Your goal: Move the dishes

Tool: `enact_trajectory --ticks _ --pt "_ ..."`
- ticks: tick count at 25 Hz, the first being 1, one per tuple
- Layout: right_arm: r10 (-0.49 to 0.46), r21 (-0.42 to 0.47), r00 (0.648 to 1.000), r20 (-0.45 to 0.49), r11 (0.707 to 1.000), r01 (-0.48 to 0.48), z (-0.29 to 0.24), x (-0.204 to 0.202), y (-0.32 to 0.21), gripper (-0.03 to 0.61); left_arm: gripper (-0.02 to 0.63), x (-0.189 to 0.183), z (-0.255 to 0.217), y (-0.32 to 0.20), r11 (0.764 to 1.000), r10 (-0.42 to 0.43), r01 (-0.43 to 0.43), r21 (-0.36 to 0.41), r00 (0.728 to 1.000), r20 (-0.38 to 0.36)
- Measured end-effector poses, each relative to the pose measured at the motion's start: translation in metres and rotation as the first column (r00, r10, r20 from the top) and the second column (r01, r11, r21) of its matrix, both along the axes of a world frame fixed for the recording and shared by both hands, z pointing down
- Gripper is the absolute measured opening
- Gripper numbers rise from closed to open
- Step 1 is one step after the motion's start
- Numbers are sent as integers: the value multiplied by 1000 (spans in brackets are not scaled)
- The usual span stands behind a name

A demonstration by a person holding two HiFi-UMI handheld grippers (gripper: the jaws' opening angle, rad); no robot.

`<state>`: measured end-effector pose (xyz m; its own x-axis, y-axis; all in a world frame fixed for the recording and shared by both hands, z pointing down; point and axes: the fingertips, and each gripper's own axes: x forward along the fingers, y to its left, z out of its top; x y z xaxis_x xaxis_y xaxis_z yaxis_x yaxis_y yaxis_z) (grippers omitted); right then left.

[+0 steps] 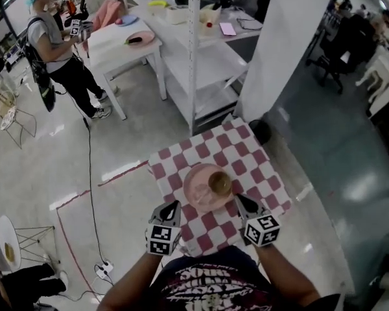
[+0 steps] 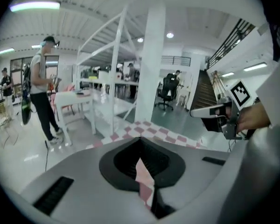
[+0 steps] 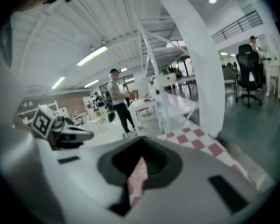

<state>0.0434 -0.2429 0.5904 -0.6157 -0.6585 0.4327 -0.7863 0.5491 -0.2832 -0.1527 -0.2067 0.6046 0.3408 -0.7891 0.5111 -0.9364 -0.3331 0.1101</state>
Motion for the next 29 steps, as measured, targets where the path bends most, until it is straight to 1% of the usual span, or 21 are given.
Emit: enact_trajectory --ticks 2,3,5,7,9,12,15,18,21,23,25,29 --pt "24 112 1000 0 993 -24 -52 1 9 34 29 7 -56 -13 991 38 -35 131 999 -17" --pt "44 166 999 -4 985 -43 -77 2 13 34 29 11 -85 -17 979 60 -55 195 998 -17" --pt "86 268 996 -19 960 -78 -124 5 22 34 29 23 -140 -18 946 98 -93 310 995 0" --pt "118 348 992 -33 932 -99 -161 5 31 34 29 37 -180 -16 917 129 -125 379 992 15" --pt "138 405 989 -45 908 -108 -188 7 39 34 30 48 -203 -16 899 152 -146 413 988 19" --pt "143 470 987 -68 878 -95 -217 10 48 34 31 59 -231 -15 870 157 -139 473 988 1" --pt "137 496 988 -75 865 -82 -234 15 55 34 31 65 -253 -9 846 157 -118 520 987 -32" --pt "110 516 992 -66 854 -60 -248 22 63 34 29 75 -270 2 825 153 -109 554 988 -33" --pt "74 545 995 -62 838 -28 -257 30 71 34 29 82 -278 16 826 100 -65 561 994 -32" --pt "44 558 998 -54 830 -6 -260 34 73 34 29 83 -280 23 825 54 -34 564 998 -19" --pt "20 558 999 -44 830 8 -259 39 75 34 29 86 -282 27 820 13 -6 572 1000 -7" --pt "-15 558 1000 -8 830 17 -255 53 83 34 29 98 -284 40 813 -42 24 582 999 18"
